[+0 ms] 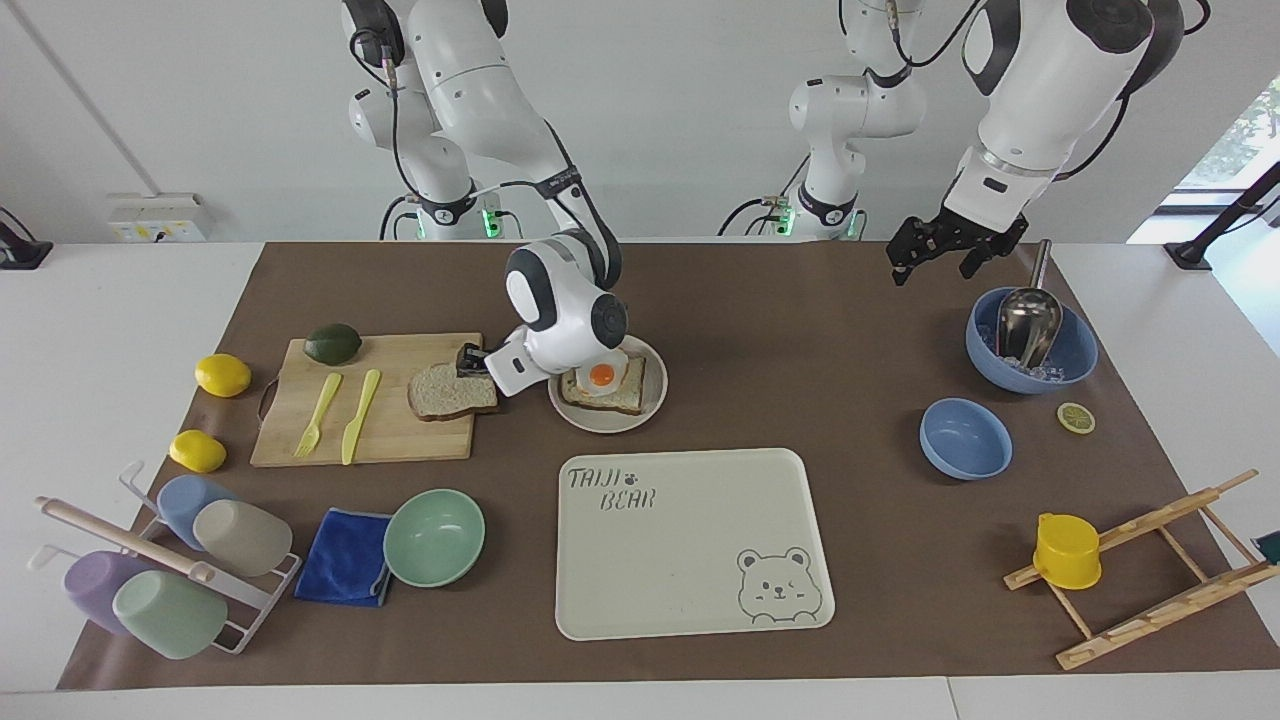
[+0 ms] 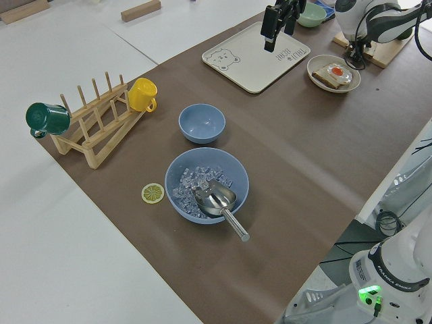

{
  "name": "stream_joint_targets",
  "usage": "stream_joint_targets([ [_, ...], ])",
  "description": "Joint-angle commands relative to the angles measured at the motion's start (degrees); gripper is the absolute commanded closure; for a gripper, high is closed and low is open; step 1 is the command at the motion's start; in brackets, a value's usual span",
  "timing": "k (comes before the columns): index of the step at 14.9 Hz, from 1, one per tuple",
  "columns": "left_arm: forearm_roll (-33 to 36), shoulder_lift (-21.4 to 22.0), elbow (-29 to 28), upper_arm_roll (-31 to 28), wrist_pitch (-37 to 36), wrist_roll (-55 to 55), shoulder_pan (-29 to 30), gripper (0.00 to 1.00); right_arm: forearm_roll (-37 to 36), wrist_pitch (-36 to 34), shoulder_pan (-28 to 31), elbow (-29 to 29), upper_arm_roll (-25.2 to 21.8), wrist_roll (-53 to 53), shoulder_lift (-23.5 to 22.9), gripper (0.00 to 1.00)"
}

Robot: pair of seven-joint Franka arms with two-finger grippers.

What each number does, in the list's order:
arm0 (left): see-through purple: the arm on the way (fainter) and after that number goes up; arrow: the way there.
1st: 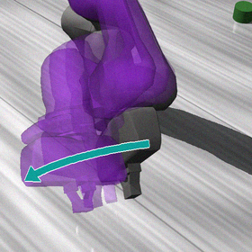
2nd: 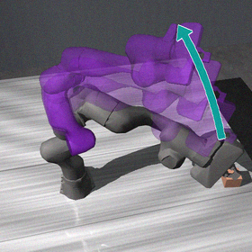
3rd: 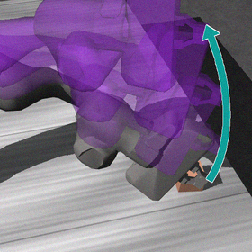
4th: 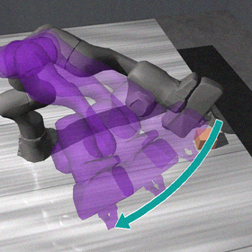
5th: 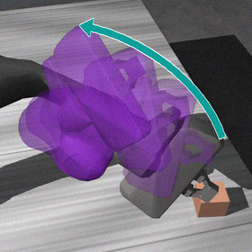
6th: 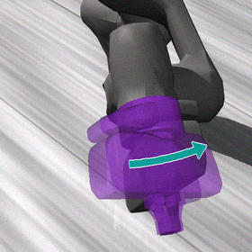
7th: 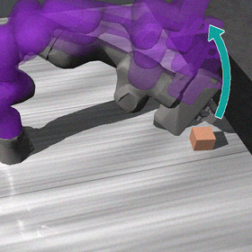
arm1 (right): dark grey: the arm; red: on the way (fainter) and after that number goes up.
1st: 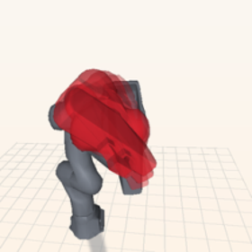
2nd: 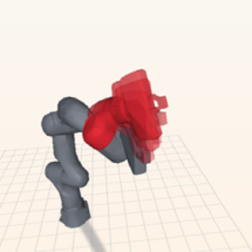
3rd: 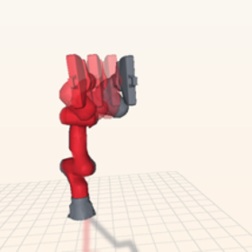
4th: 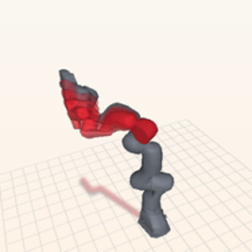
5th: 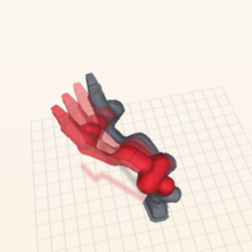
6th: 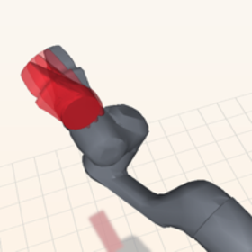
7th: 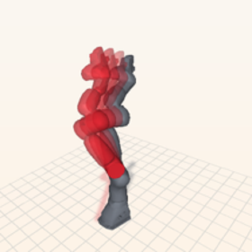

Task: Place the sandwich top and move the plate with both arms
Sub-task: 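Lower the bread slice onto the fried egg on the white plate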

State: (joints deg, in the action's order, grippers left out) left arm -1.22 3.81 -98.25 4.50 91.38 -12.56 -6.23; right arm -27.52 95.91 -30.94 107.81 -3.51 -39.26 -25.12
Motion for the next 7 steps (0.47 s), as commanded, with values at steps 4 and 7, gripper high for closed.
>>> stream_joint_targets([
  [4, -0.1, 0.94, -0.72, 0.25, 0.47, -0.54, 0.52, 0.0, -0.34, -1.84, 2.38, -2.59, 0.43, 8.11, 1.21, 1.0],
  [7, -0.1, 0.94, -0.72, 0.25, 0.47, -0.53, 0.52, 0.0, -0.16, -11.93, 1.94, -9.97, 0.6, 13.05, 1.82, 1.0],
])
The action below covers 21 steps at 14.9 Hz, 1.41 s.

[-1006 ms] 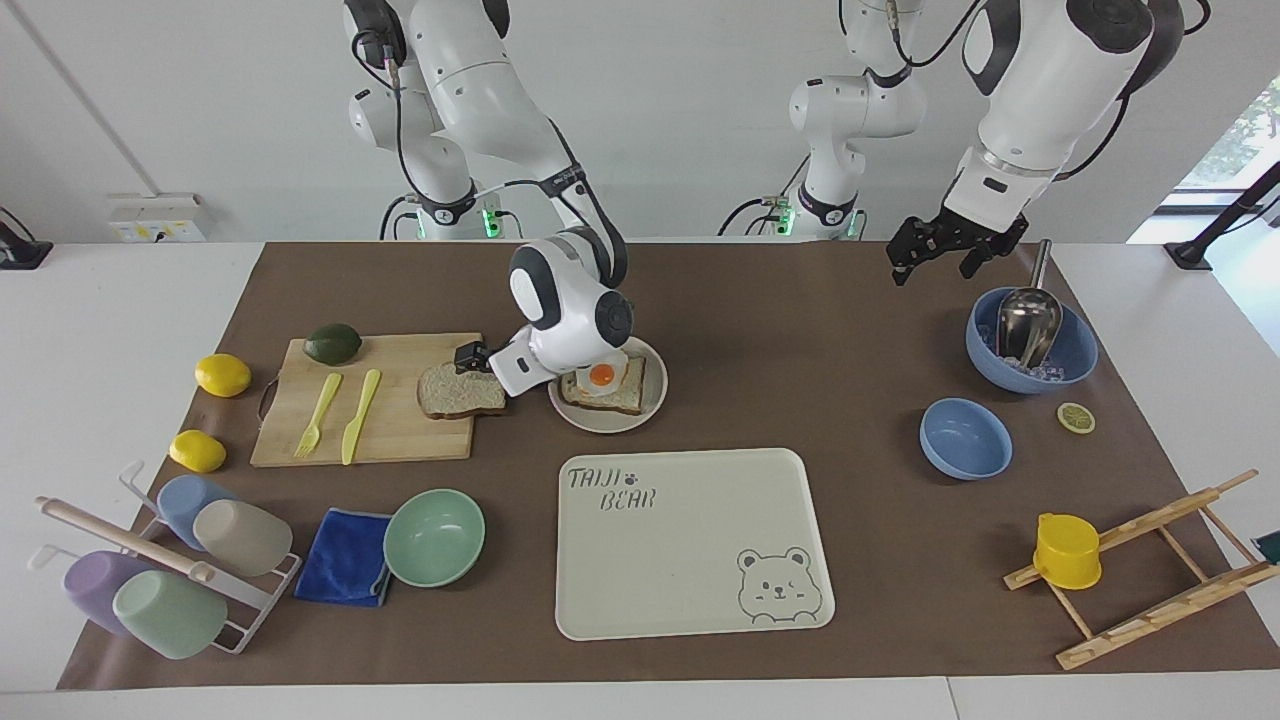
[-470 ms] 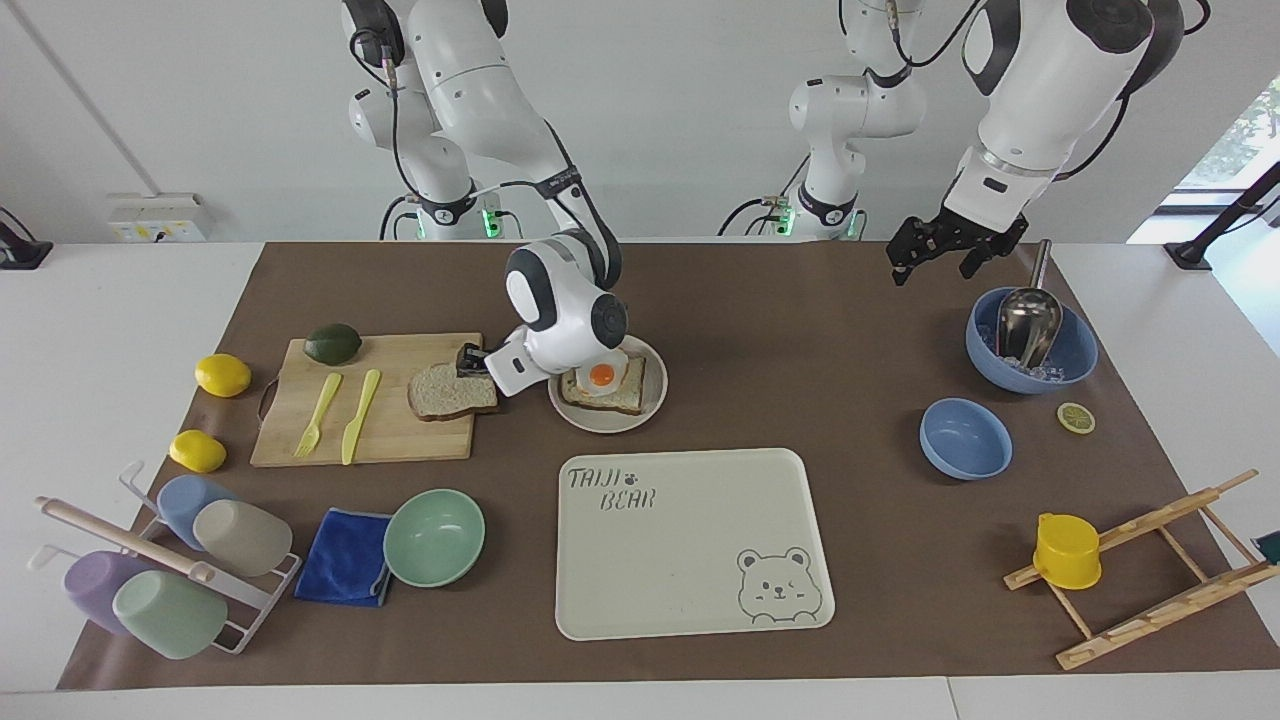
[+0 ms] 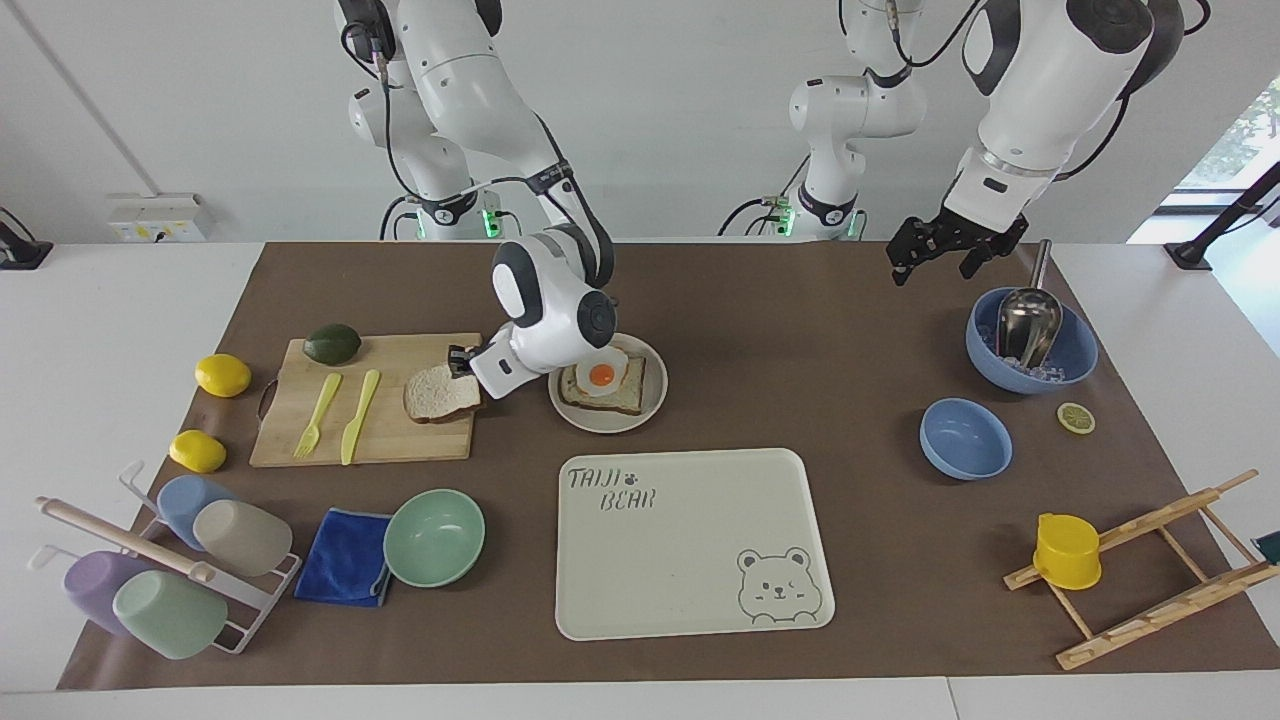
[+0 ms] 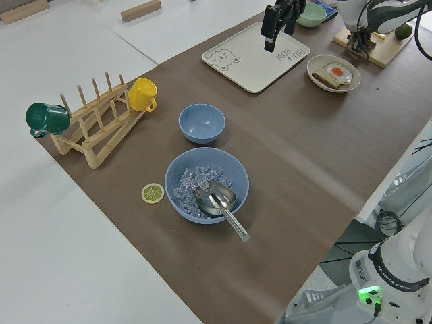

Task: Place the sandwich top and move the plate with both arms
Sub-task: 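Lower the bread slice onto the fried egg on the white plate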

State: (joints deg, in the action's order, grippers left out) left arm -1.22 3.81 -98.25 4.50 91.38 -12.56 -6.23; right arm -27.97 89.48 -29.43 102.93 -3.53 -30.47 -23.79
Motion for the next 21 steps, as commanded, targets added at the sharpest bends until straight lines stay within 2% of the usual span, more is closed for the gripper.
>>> stream_joint_targets([
  [1, -0.1, 0.94, -0.72, 0.34, 0.47, -0.45, 0.52, 0.0, 0.29, -8.33, 0.08, -6.76, 0.72, 5.84, 1.63, 1.0],
  [4, -0.1, 0.85, -0.72, 0.25, 0.47, -0.45, 0.52, 0.0, 0.55, -13.87, -1.58, -7.22, 1.07, 7.62, 9.08, 1.0],
  [6, -0.1, 0.94, -0.72, 0.25, 0.47, -0.36, 0.52, 0.0, 1.52, -20.89, -6.49, -7.3, 1.51, 7.35, 14.27, 1.0],
  [7, -0.1, 0.94, -0.72, 0.25, 0.47, -0.45, 0.52, 0.0, 1.69, -22.14, -9.21, -7.39, 1.6, 6.13, 15.95, 1.0],
  [9, -0.1, 0.85, -0.72, 0.25, 0.47, -0.62, 0.52, 0.0, 1.87, -22.68, -13.44, -11.76, 1.69, 2.28, 15.09, 1.0],
  [11, -0.1, 0.85, -0.72, 0.25, 0.47, -0.62, 0.52, 0.0, 7.29, -16.22, -13.46, -13.72, 1.69, -0.03, 13.51, 1.0],
  [17, -0.1, 0.94, -0.81, 0.16, 0.38, 0.08, 1.75, 0.0, 10.04, -6.71, -13.99, -11.88, 2.3, -1.96, 10.87, 1.0],
  [20, -0.1, 1.11, -0.98, 0.16, 0.38, -0.27, 2.36, 0.0, 10.66, -0.12, -14.77, -9.77, 2.48, -9.23, 5.35, 1.0],
  [21, -0.1, 1.11, -1.07, 0.16, 0.38, -0.27, 2.54, 0.0, 10.83, 2.08, -16.78, -9.76, 2.39, -10.65, 2.98, 1.0],
])
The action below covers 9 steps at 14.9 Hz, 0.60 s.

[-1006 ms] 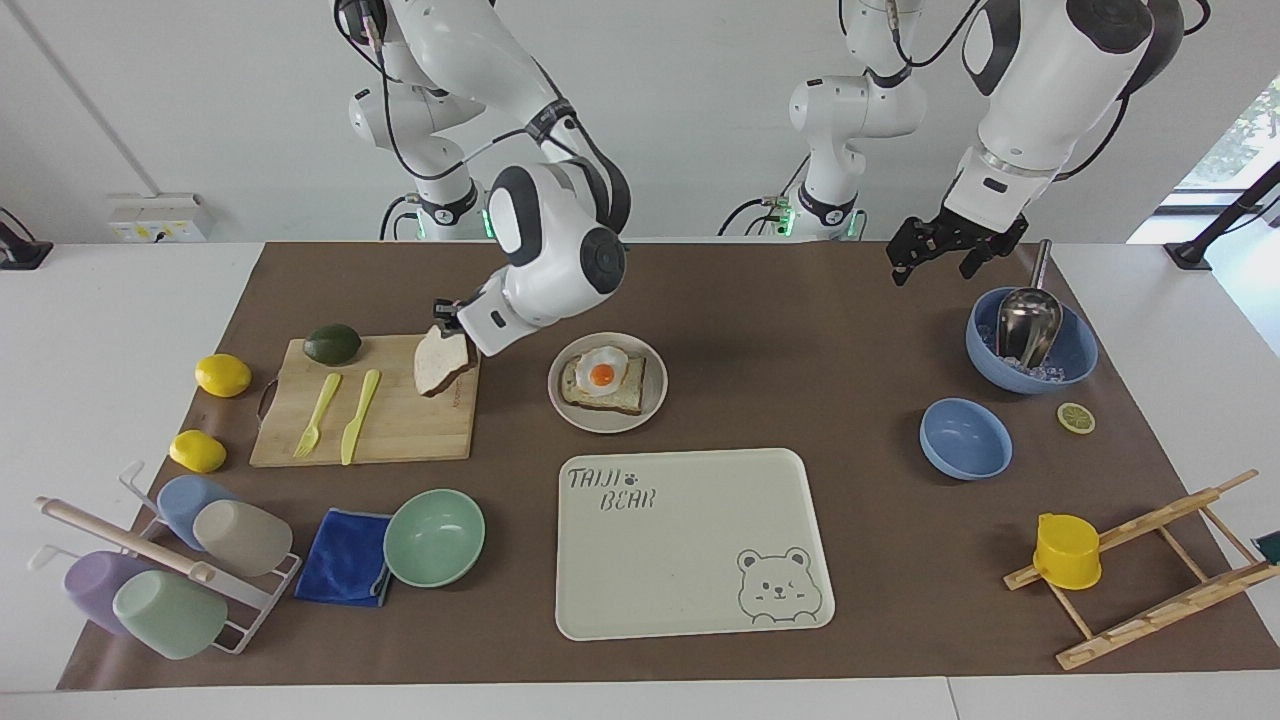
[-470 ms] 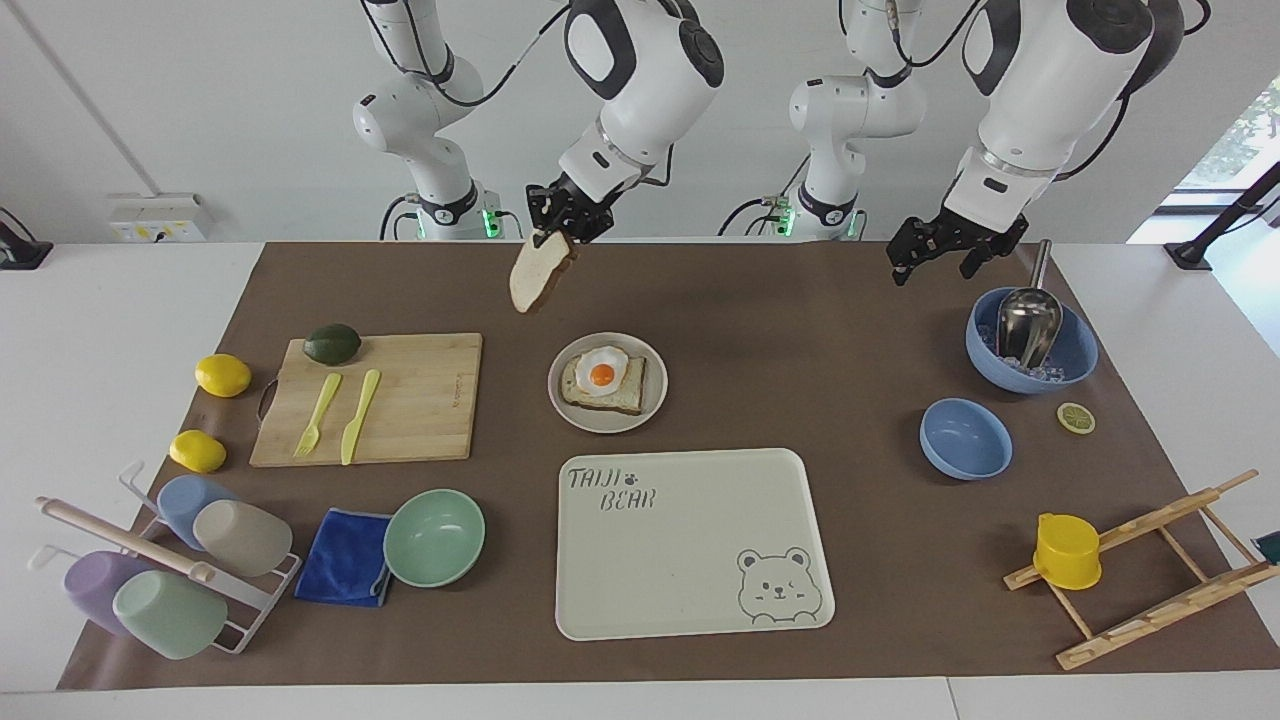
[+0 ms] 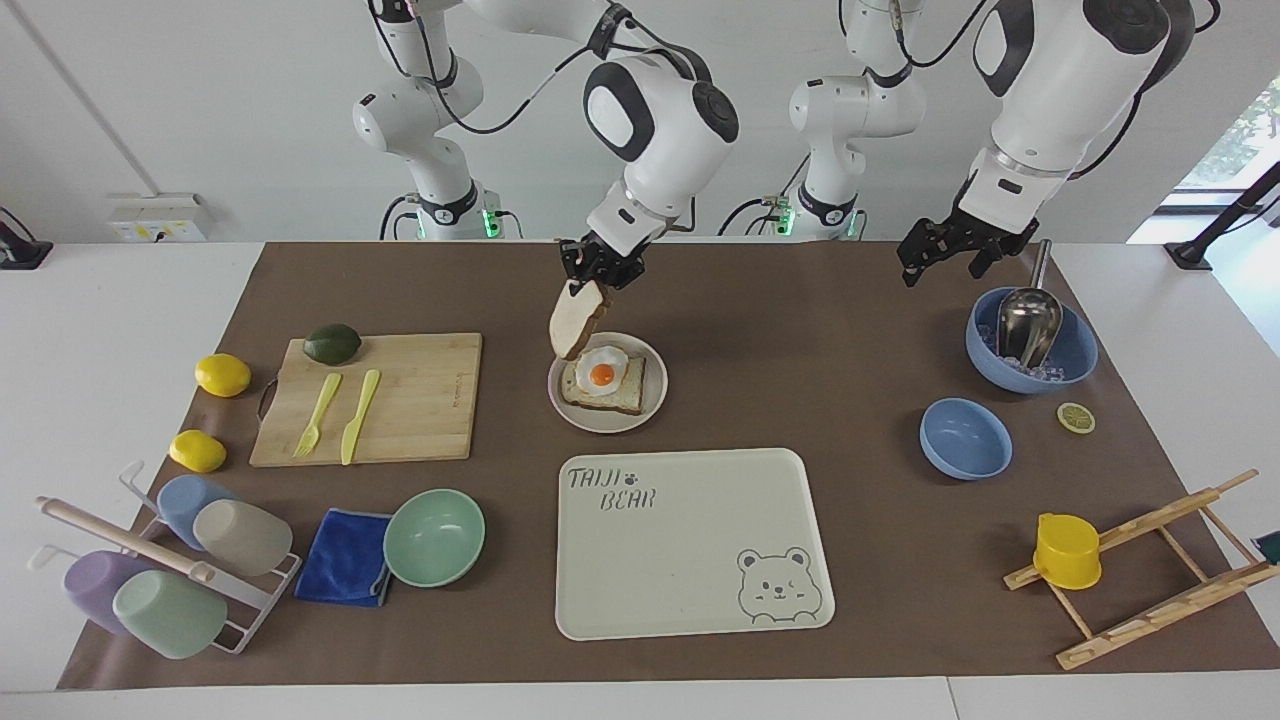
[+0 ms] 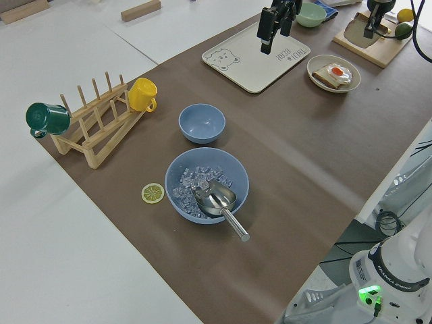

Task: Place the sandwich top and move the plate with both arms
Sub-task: 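Lower the bread slice onto the fried egg on the white plate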

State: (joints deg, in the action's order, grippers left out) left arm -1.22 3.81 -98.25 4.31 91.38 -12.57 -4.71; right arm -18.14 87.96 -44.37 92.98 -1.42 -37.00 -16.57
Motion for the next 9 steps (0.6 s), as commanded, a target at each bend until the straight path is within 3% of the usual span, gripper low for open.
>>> stream_joint_targets([
  [1, -0.19, 1.2, -1.42, 0.35, 0.47, -0.35, 1.02, 0.0, 1.0, 4.58, -1.51, 0.27, 0.28, -4.48, -5.21, 1.0],
  [9, -9.13, 6.12, -13.1, 0.17, 11.0, 0.53, 3.13, 0.0, 0.73, 4.77, -0.1, 1.68, 0.19, -5.97, -6.36, 1.0],
])
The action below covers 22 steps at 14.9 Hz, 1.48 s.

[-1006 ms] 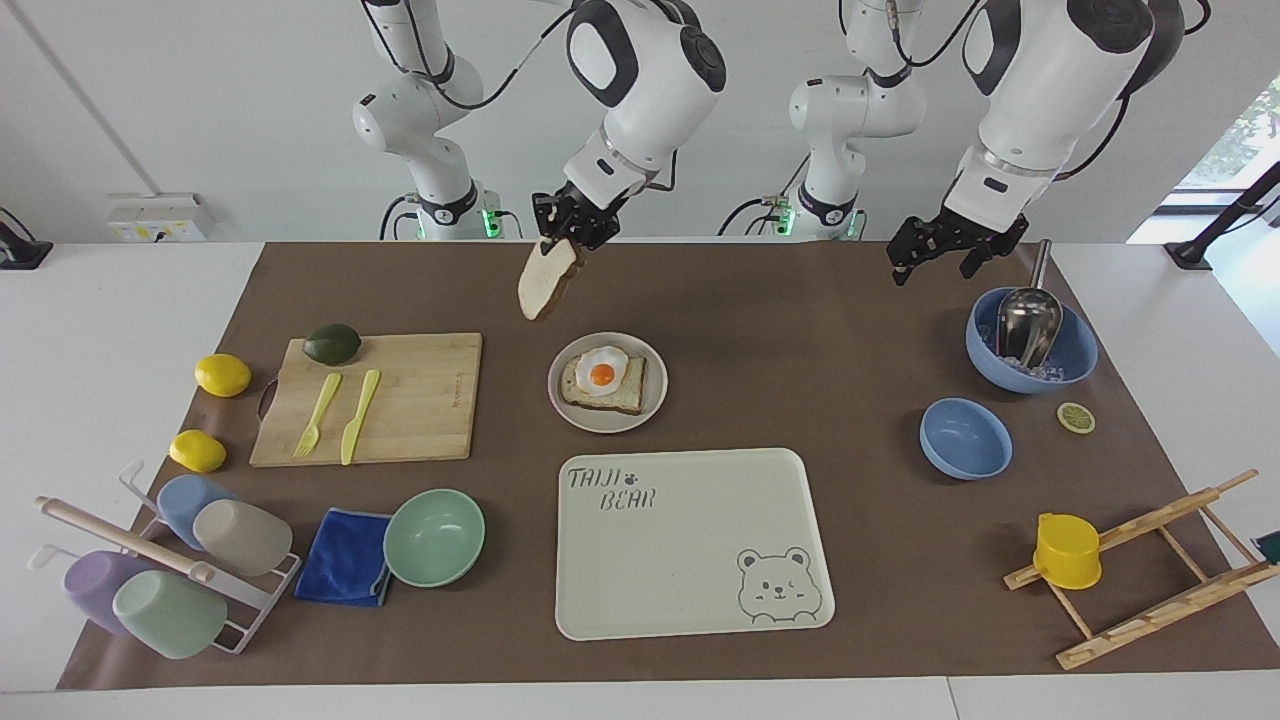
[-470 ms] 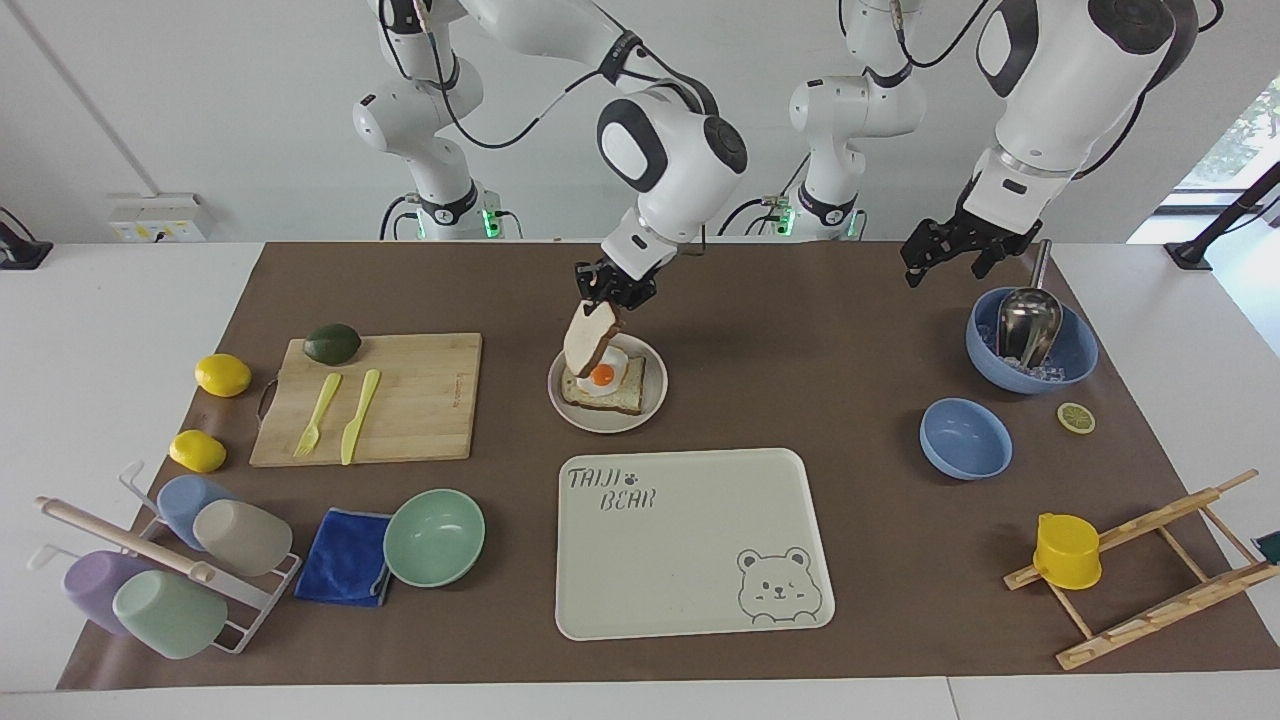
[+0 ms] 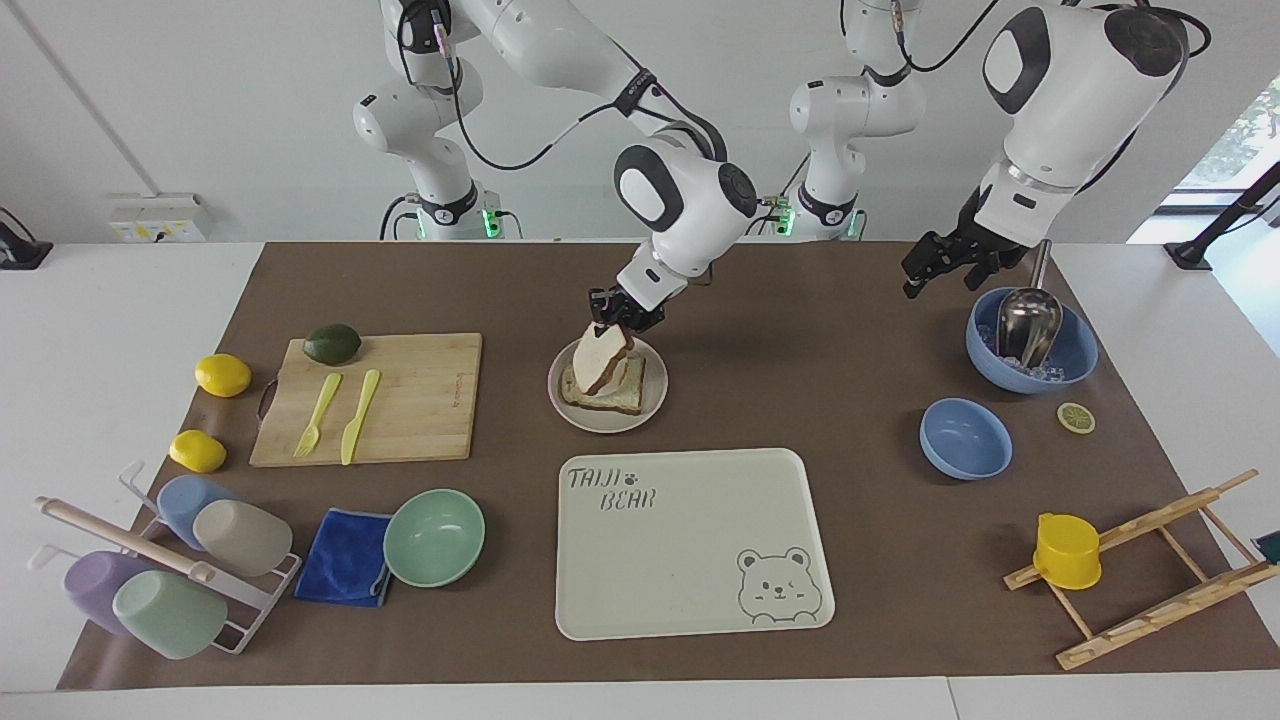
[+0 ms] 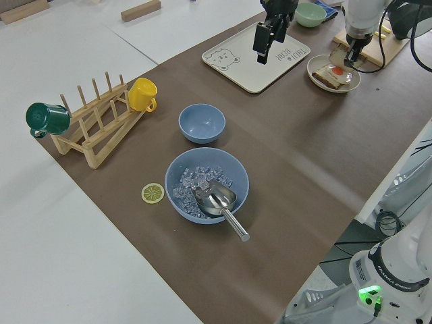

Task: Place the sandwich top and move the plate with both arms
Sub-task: 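Lower the bread slice onto the fried egg on the white plate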

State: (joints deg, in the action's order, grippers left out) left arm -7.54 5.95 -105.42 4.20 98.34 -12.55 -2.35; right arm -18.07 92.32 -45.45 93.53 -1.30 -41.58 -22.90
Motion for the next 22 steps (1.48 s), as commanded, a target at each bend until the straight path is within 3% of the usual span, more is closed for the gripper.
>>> stream_joint_targets([
  [1, -3.26, 3.8, -6.2, 0.28, 4.49, 1.38, 0.94, 0.0, 0.24, -0.55, 0.89, 0.95, -0.02, -1.4, 0.05, 1.0],
  [4, -6.15, 3.71, -8.12, 0.28, 5.98, 6.21, 1.72, 0.0, -1.44, -5.14, 0.28, 0.16, -0.02, -2.54, 0.05, 1.0],
  [8, -9.68, 3.71, -10.32, 0.28, 6.6, 13.95, 4.98, 0.0, 0.23, -0.22, 0.72, 0.86, 0.16, -3.25, -0.04, 1.0],
  [16, -13.02, 3.54, -13.32, 0.28, 8.27, 18.53, 6.21, 0.0, 7.42, 8.57, 3.0, 2.97, 0.16, -5.61, -0.13, 1.0],
  [17, -13.02, 3.54, -13.32, 0.28, 8.27, 18.53, 6.3, 0.0, 8.4, 9.45, 3.52, 3.06, 0.16, -5.88, -0.13, 0.81],
  [18, -13.02, 3.54, -13.32, 0.28, 8.36, 18.53, 6.3, 0.0, 8.49, 9.72, 4.14, 3.15, 0.16, -5.71, -0.13, 0.8],
  [19, -13.02, 3.54, -13.32, 0.28, 8.36, 18.53, 6.3, 0.0, 8.67, 9.89, 4.32, 3.15, 0.16, -5.8, -0.13, 0.71],
  [21, -13.02, 3.54, -13.32, 0.28, 8.44, 18.44, 6.21, 0.0, 9.8, 10.68, 4.32, 3.15, 0.25, -5.8, -0.13, 0.41],
  [22, -13.02, 3.45, -13.32, 0.28, 8.45, 18.44, 6.13, 0.0, 11.55, 11.91, 4.49, 3.32, 0.16, -5.54, -0.21, 0.36],
])
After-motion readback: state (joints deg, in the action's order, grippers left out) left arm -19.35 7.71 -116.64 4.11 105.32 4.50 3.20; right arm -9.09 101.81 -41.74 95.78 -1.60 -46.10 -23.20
